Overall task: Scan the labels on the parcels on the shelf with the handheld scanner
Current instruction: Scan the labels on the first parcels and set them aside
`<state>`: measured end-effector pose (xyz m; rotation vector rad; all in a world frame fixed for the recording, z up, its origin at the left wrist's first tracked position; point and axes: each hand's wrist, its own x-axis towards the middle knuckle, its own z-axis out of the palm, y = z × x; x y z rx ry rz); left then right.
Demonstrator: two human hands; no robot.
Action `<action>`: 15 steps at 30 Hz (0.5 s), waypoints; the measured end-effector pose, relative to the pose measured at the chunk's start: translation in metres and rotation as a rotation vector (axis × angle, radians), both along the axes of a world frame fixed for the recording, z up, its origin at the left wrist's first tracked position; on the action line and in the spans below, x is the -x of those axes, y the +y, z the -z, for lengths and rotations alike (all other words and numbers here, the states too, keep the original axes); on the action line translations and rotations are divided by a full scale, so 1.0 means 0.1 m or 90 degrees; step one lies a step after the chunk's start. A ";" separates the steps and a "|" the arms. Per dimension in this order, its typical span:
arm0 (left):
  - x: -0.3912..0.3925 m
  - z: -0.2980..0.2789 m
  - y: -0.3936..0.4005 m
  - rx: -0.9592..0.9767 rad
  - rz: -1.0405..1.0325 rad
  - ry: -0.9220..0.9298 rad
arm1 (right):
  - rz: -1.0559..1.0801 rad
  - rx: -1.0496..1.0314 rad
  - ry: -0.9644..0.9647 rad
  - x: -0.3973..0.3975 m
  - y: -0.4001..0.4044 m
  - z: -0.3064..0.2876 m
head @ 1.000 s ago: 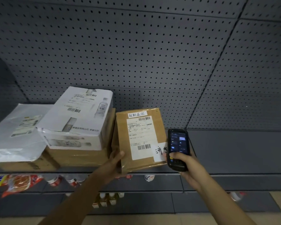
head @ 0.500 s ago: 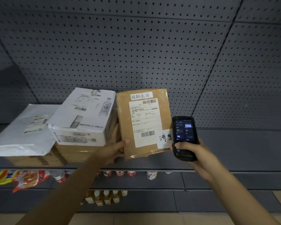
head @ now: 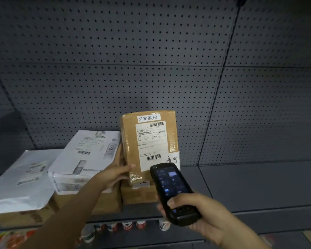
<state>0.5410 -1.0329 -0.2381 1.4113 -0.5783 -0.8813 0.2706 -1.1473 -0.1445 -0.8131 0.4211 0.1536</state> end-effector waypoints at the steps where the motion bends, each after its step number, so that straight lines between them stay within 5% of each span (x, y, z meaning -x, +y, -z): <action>1: -0.01 -0.02 0.00 0.000 0.002 -0.005 | -0.004 -0.001 -0.002 0.00 0.03 -0.01; 15: -0.09 -0.24 0.00 -0.005 0.005 -0.038 | 0.035 0.035 -0.040 -0.15 0.21 -0.20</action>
